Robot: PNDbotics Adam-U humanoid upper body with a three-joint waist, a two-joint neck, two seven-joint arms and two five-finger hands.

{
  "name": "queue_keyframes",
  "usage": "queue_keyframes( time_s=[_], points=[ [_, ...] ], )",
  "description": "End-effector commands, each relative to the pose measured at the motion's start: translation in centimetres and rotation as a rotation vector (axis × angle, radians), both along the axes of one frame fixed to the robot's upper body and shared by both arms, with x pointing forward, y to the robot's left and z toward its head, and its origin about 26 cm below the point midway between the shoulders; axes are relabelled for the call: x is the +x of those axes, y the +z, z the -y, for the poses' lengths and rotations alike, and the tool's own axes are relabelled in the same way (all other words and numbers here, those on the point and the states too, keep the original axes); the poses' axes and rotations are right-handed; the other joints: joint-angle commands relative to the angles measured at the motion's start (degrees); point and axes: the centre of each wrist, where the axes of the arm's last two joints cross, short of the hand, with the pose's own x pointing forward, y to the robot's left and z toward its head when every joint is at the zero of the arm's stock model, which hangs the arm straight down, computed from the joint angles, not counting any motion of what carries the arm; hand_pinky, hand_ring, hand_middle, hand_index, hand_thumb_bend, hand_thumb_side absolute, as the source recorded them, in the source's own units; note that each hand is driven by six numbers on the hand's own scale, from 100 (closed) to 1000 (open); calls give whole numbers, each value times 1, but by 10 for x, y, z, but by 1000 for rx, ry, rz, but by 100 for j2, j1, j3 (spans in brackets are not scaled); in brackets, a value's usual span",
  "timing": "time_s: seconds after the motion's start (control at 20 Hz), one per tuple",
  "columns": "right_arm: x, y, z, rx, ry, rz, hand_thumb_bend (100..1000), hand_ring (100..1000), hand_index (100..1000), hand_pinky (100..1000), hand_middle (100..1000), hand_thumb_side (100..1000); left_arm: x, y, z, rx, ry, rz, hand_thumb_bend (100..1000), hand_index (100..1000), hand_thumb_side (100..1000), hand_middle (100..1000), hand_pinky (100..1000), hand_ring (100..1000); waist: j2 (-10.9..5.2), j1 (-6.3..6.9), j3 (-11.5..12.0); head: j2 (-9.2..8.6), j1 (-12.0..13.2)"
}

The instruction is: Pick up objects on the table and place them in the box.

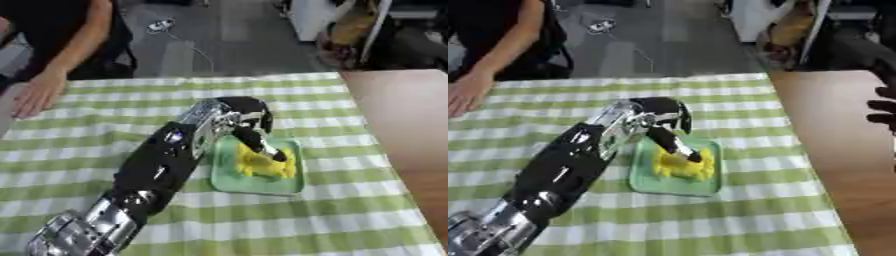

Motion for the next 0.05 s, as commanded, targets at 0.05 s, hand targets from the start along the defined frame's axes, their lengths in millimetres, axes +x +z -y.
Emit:
queue_keyframes(
  time_s=[0.05],
  points=[
    [-1, 5, 3, -11, -6, 16, 100, 754, 891, 696, 784, 833, 2, 26, -5, -25, -7, 67, 749, 740, 835, 680, 437, 595, -115, -24, 15, -20, -33]
  ],
)
